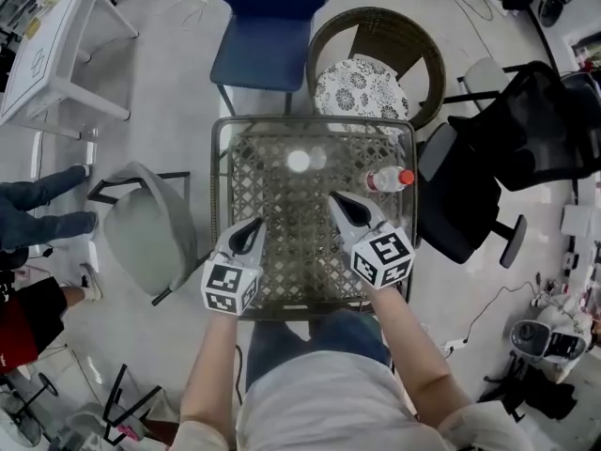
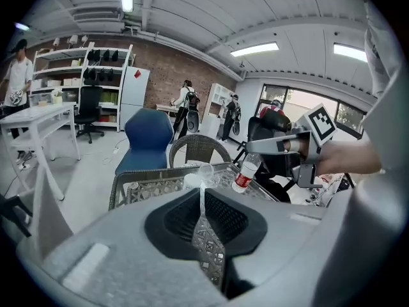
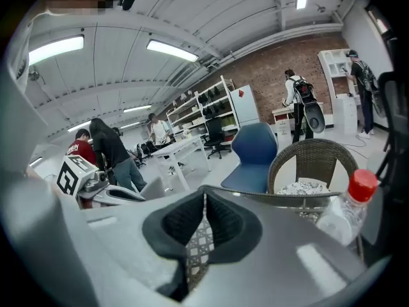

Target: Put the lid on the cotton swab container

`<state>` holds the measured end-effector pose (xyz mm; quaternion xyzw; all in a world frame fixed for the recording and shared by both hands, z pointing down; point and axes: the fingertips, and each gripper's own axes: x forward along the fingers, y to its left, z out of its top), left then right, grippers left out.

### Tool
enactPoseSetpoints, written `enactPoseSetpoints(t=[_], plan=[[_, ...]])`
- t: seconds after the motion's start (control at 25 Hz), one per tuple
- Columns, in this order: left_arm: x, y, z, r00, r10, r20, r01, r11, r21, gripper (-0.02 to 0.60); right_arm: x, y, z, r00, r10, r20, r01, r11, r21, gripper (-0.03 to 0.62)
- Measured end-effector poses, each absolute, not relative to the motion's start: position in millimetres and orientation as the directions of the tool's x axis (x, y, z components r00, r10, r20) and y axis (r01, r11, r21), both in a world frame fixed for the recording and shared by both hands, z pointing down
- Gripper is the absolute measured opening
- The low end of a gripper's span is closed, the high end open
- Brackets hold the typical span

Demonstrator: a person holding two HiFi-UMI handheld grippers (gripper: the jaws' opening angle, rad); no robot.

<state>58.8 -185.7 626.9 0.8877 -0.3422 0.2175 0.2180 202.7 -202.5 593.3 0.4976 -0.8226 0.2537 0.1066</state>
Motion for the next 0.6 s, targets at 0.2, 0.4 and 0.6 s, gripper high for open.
enactPoseSetpoints(t=[0.2,0.4,0.6], plan=[[71.2,-205.2,661.3,0.656,-0.506,0.559,-0.713,-0.658,0.242,0.012,206.5,-221.5,627.4,-0.481,-0.757,0.443,-0.873,0.365,-0.323,0.028],[87.7,-224.0,691.6,0.65,-0.489,0.581,-0.715,-0.654,0.25,0.118,212.0,-236.5,658.4,-0.467,-0.748,0.472,-0.88,0.34,-0.331,0.058],[98.7,-243.3,727.9,0.633,-0.464,0.62,-0.723,-0.639,0.261,0.175,218.2,-253.5,680.4,-0.459,-0.744,0.486,-0.882,0.314,-0.353,0.105]])
